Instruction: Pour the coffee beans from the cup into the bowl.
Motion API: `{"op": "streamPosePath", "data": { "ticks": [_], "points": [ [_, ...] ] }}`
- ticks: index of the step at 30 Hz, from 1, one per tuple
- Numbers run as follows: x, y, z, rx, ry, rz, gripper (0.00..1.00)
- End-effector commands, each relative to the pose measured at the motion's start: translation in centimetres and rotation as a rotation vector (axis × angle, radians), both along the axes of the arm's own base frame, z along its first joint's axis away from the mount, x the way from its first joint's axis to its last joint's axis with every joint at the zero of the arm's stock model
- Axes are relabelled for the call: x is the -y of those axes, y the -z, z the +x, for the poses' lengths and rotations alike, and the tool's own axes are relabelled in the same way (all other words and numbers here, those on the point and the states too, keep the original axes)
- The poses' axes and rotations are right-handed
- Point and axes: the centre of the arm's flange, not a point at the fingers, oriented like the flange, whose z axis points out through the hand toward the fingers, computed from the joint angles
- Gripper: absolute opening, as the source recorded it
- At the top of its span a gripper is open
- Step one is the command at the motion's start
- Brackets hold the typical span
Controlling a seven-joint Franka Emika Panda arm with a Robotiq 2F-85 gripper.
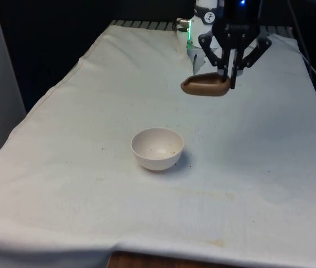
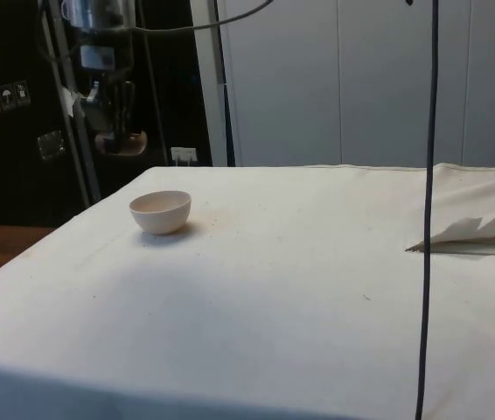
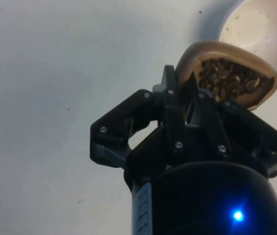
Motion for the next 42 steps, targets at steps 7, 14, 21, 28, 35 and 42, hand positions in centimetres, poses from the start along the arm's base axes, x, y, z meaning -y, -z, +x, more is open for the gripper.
{"op": "streamPosePath", "data": {
  "ticks": [7, 14, 21, 28, 35, 42],
  "points": [
    [2.1, 0.9, -0.6, -0.008, -0.028, 0.000, 0.00],
    [4.2, 2.1, -0.9, -0.025, -0.035, -0.001, 0.00],
    [5.5, 3.0, -0.4, -0.020, -0.043, 0.053, 0.00],
    [6.6, 3.7, 0.4, -0.021, -0.043, 0.099, 0.00],
    [8.2, 4.2, 0.6, -0.025, -0.041, 0.142, 0.00],
    [10.0, 4.4, 0.6, -0.025, -0.040, 0.181, 0.00]
  ]
}}
